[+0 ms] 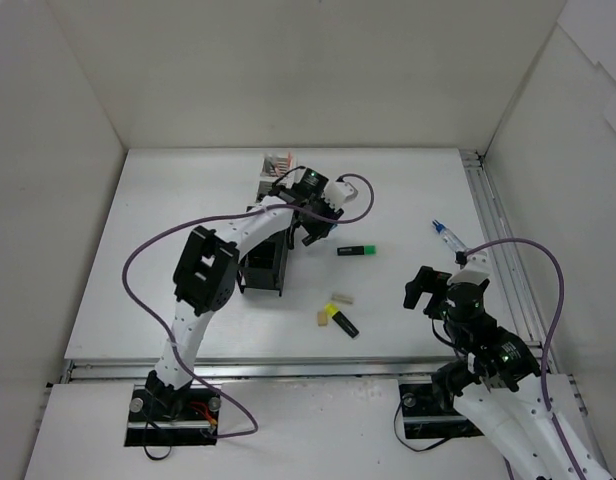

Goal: Sort the stationery into containers
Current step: Pick up the pen from the center of the board, then place the pen in the storage box.

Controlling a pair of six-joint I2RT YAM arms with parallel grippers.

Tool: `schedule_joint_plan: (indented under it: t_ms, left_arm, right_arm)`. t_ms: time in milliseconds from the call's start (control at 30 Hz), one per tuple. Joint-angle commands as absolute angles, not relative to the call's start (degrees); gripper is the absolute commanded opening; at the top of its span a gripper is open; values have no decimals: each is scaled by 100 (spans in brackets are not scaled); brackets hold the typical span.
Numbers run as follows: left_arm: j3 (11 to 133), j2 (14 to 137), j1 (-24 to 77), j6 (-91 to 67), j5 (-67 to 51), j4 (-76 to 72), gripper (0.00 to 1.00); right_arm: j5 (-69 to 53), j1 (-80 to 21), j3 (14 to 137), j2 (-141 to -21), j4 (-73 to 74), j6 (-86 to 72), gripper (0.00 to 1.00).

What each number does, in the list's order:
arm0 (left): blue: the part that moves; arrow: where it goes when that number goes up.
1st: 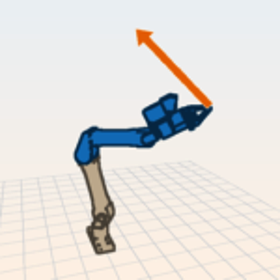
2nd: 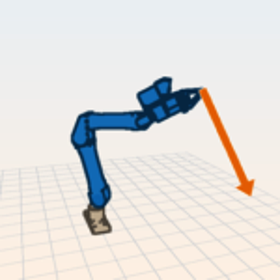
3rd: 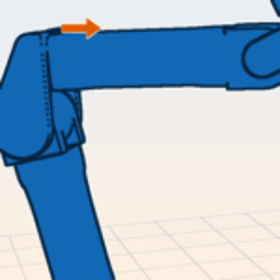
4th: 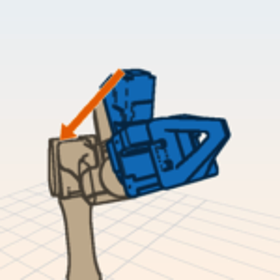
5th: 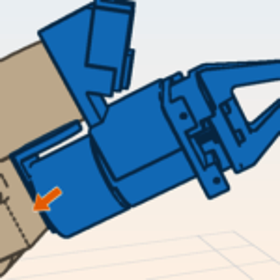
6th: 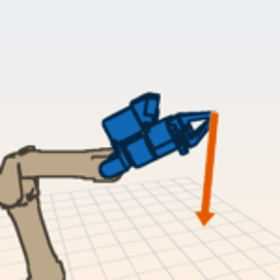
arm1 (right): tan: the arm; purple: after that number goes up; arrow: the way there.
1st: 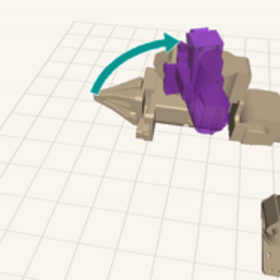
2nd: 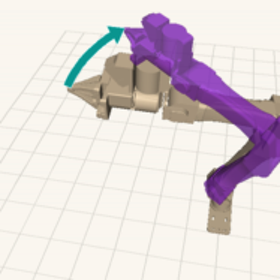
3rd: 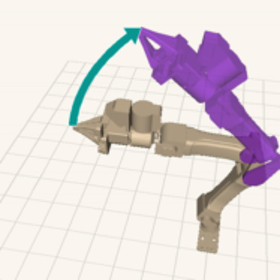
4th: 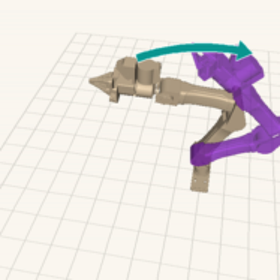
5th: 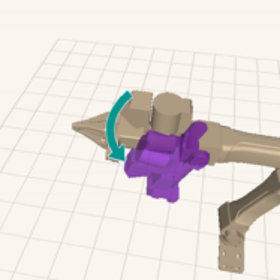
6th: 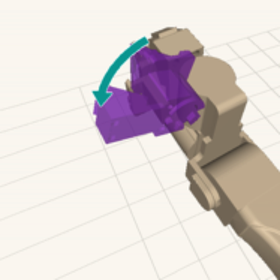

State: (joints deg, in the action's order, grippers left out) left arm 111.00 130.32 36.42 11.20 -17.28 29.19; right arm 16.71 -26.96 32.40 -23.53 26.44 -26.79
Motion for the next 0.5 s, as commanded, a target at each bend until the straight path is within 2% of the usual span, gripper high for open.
schedule_joint_plan:
  t_ms: [0, 233, 467]
  left_arm:
    - [10882, 11498, 3683, 853, -1917, 1944, 0]
    - [9329, 9873, 3411, 114, -1258, 65, 0]
    - [8211, 9255, 2725, -448, -530, -1378, 0]
  right_arm:
    - [1837, -2672, 3472, -2347, 2514, -2646, 98]
    - [1986, -2654, 3507, -2487, 2514, -2611, 98]
    - [2214, -2663, 3612, -2663, 2514, -2531, 98]
